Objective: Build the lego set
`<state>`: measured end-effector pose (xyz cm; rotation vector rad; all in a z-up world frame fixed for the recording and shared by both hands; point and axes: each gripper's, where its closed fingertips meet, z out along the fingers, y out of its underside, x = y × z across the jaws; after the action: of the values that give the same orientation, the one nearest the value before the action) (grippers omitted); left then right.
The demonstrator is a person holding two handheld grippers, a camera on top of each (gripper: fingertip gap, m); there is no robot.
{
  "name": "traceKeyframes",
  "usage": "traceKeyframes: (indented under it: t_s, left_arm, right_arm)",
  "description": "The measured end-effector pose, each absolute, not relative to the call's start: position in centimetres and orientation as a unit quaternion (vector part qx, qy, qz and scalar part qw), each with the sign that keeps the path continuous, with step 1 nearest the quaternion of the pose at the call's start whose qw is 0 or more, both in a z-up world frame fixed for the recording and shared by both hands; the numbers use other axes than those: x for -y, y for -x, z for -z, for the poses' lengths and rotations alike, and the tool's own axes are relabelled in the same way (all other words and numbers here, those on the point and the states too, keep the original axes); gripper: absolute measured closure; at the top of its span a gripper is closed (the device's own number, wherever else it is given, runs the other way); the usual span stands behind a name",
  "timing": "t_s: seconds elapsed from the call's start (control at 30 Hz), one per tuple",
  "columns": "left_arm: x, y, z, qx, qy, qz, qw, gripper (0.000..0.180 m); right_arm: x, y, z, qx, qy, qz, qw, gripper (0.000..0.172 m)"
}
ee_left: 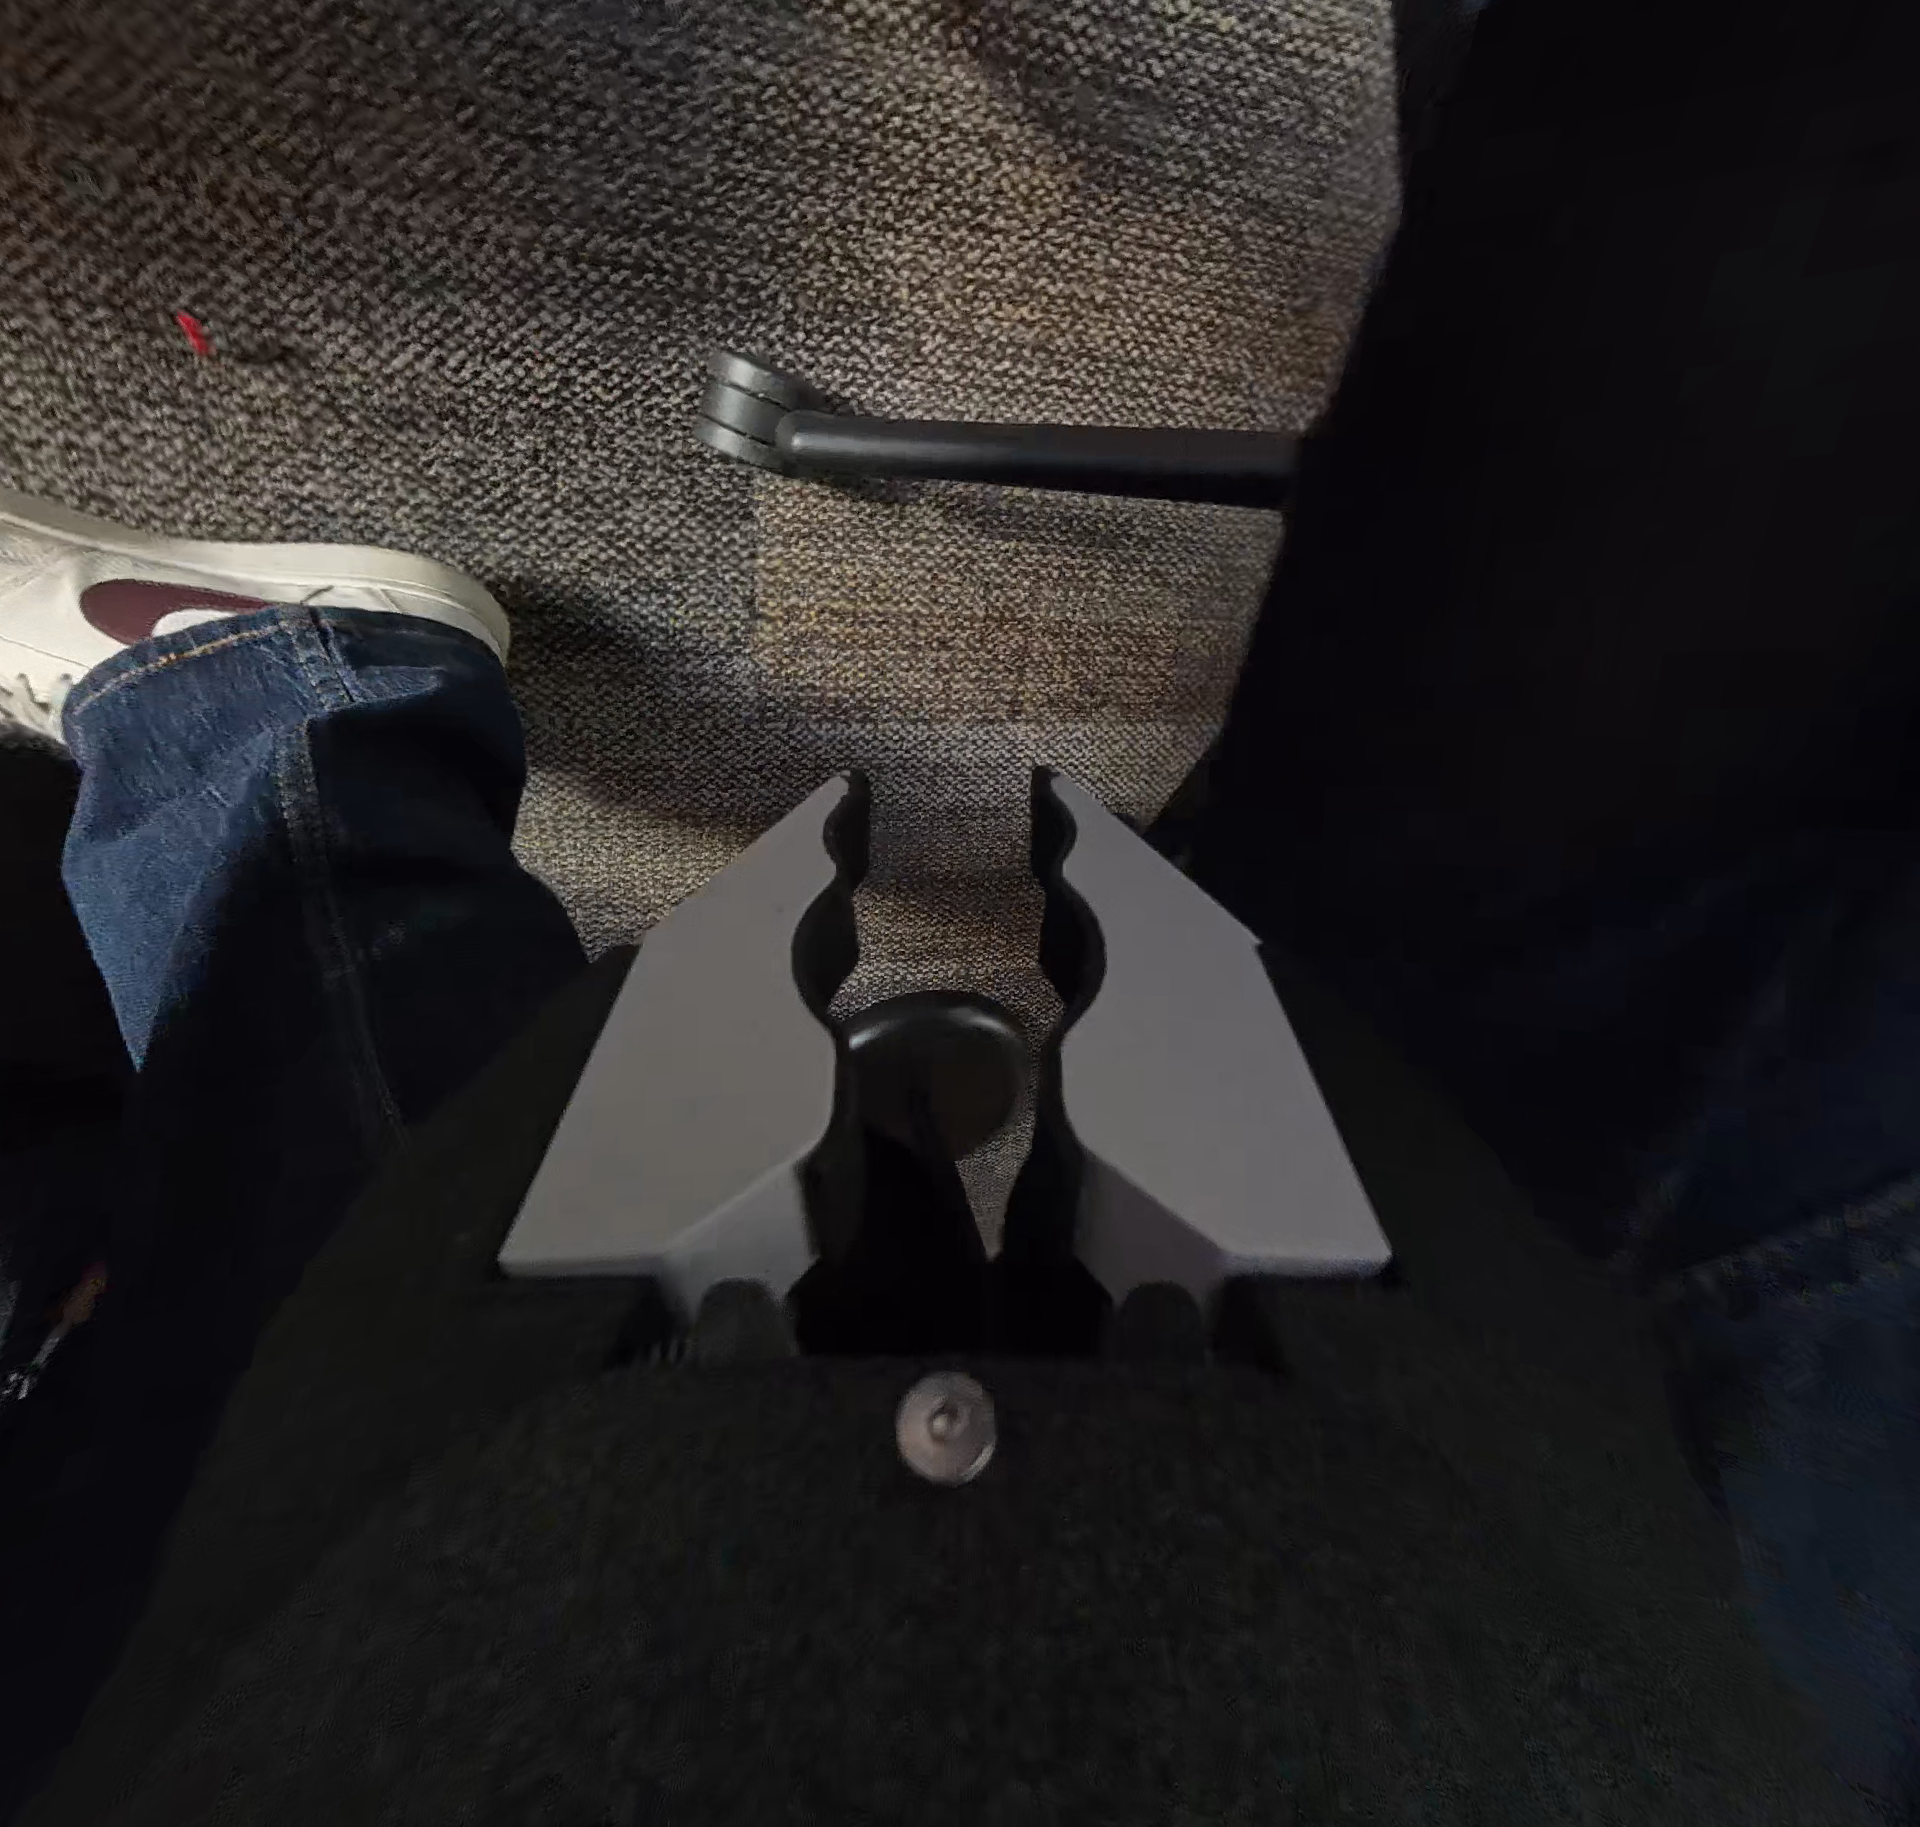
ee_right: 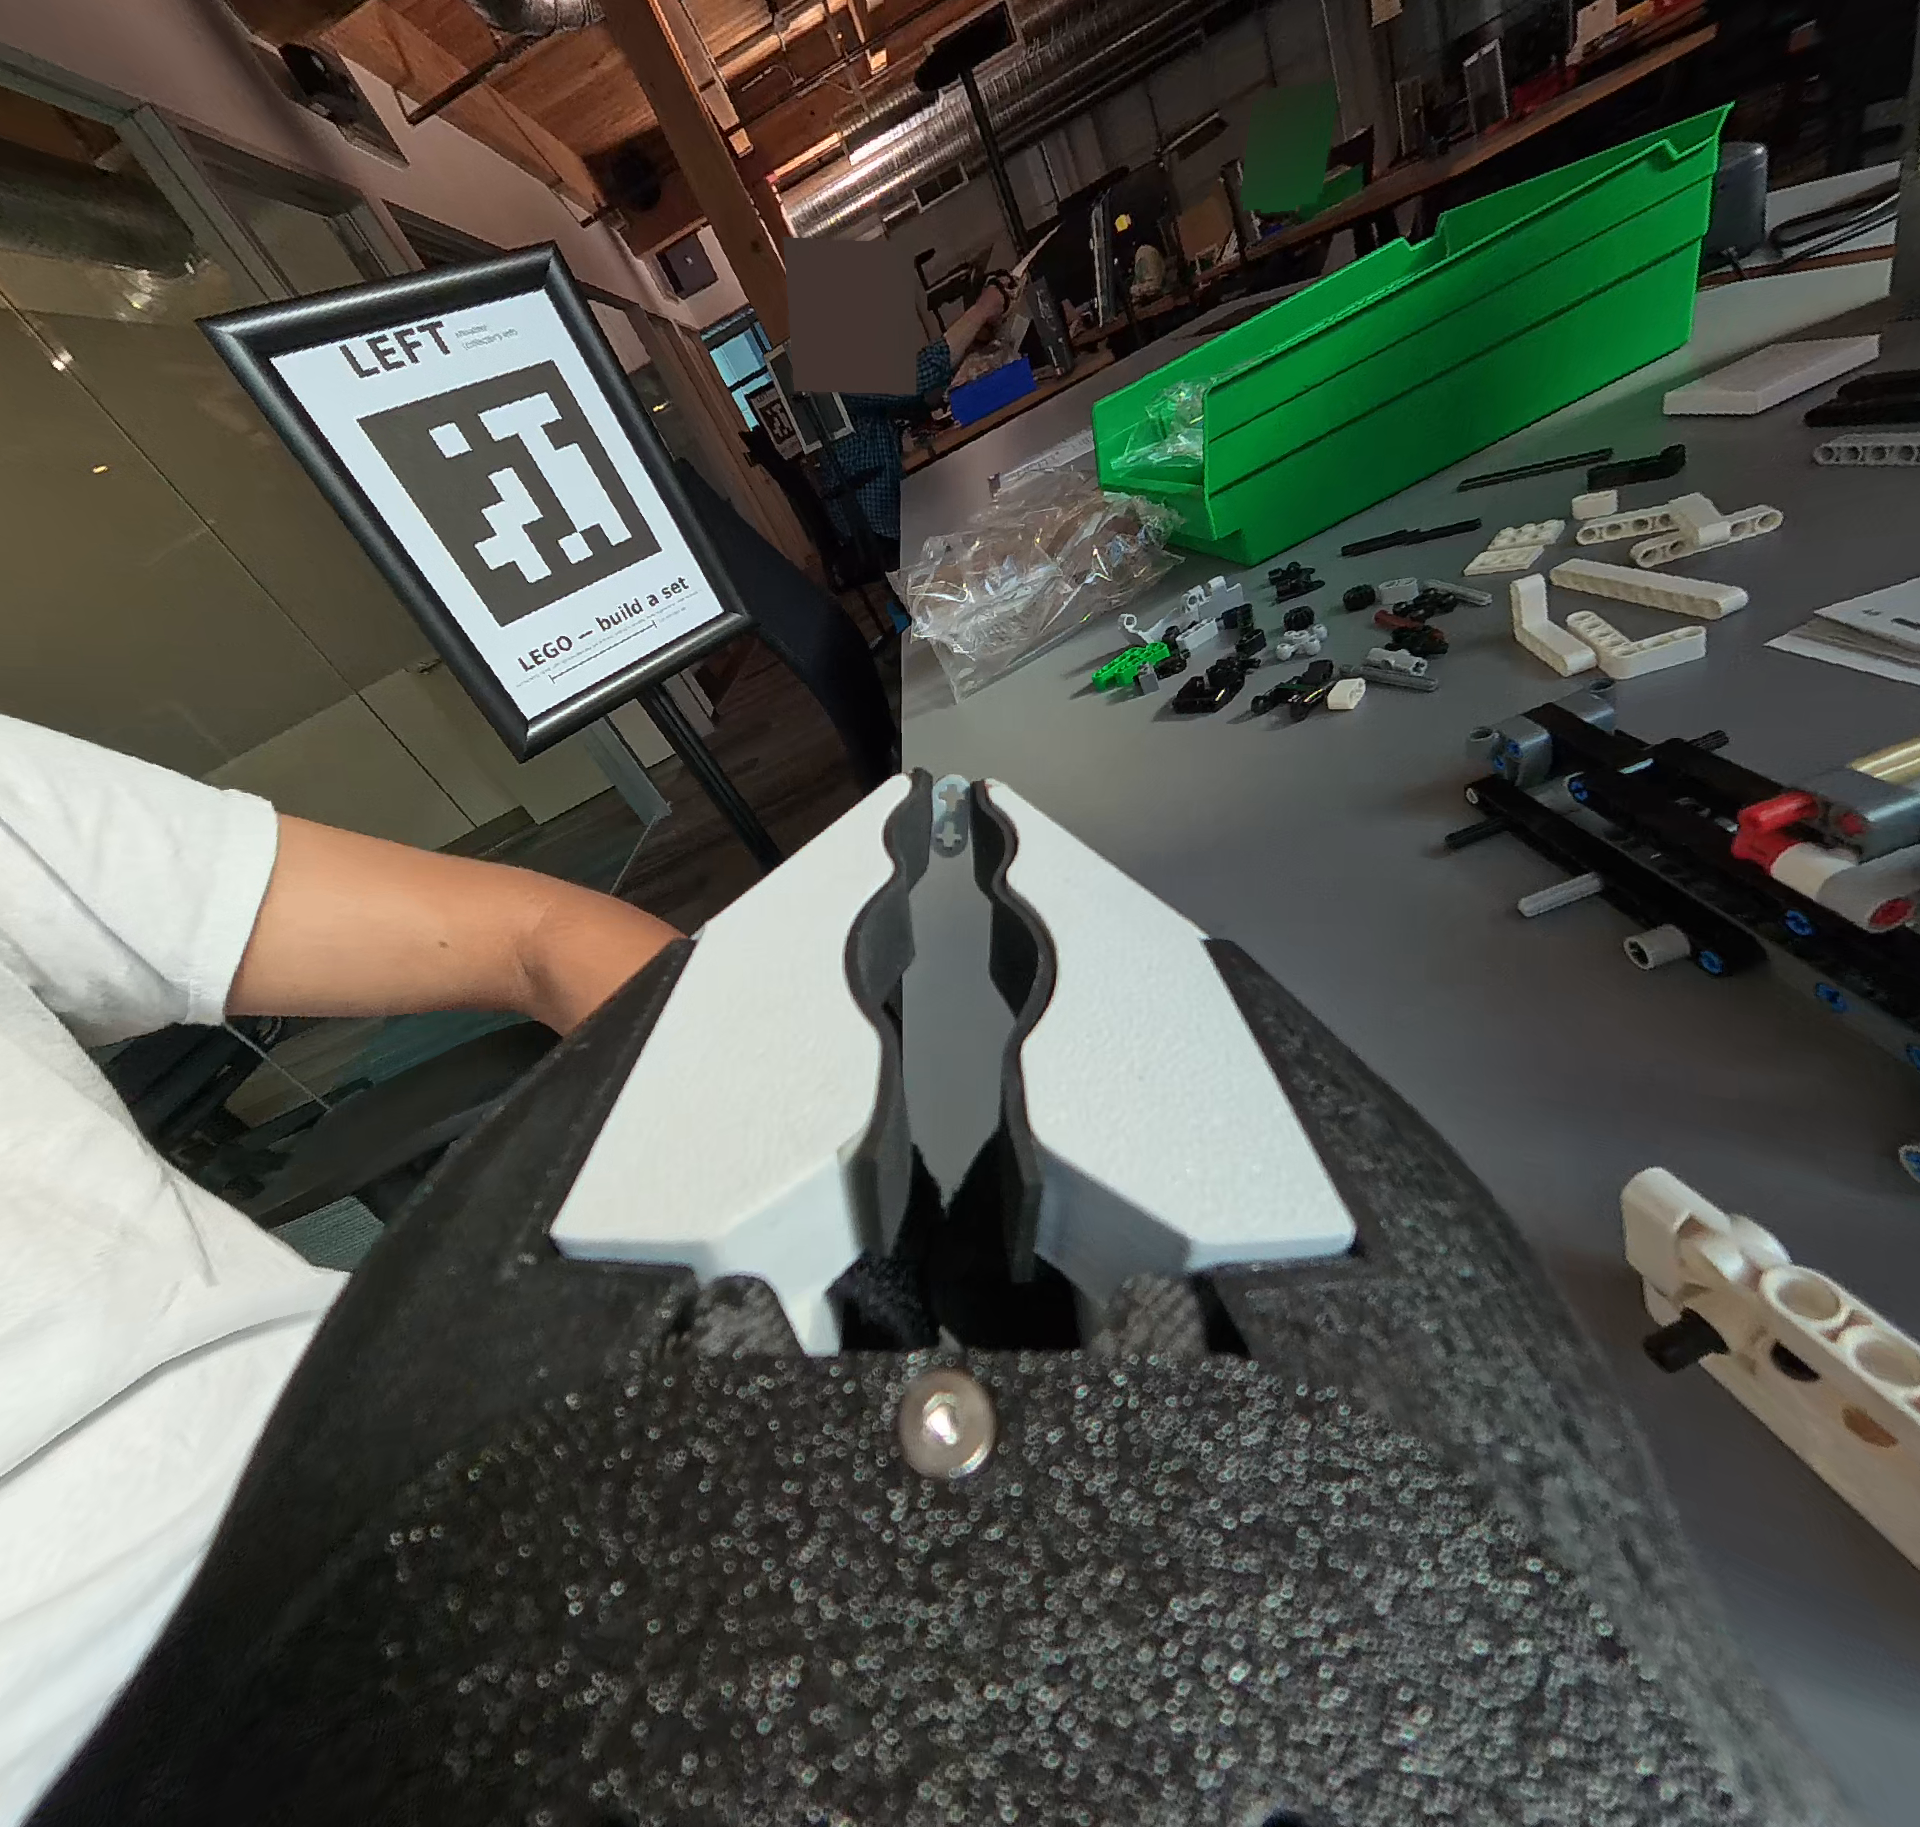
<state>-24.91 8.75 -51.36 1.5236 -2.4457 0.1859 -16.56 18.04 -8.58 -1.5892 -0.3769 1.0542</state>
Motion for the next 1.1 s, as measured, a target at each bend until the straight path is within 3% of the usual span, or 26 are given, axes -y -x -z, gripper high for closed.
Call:
traceKeyframes:
  t_s: [0.23,0.4,0.63,0.77,0.83,0.93,1.1]
  left_arm:
    - [-16.6,21.8,62.8,0.719,-0.662,-0.053,0.204,0.153]
    - [-22.1,16.7,70.7,0.693,-0.701,-0.039,0.161,0.152]
    - [-27.6,13.1,84.2,0.773,-0.631,-0.006,0.067,0.159]
    - [-27.7,11.1,88.8,0.781,-0.621,-0.013,0.07,0.153]
    - [-28.1,10.8,90.5,0.794,-0.603,0.013,0.077,0.16]
    - [-28.9,8.9,91.7,0.822,-0.567,0.034,0.039,0.159]
    - [-29.6,9.0,92.8,0.8,-0.595,0.029,0.071,0.167]
  right_arm:
    - [-18.1,16.6,8.3,0.164,0.666,-0.456,0.567,0.166]
    - [-18.1,16.3,8.0,0.156,0.657,-0.463,0.574,0.167]
    - [-18.3,15.3,7.6,0.133,0.645,-0.472,0.585,0.167]
    - [-18.4,15.1,7.5,0.127,0.644,-0.468,0.592,0.166]
    - [-18.6,14.8,7.5,0.121,0.643,-0.466,0.595,0.166]
    - [-18.7,14.6,7.5,0.113,0.645,-0.467,0.595,0.166]
    - [-18.7,14.8,7.6,0.116,0.643,-0.477,0.588,0.166]
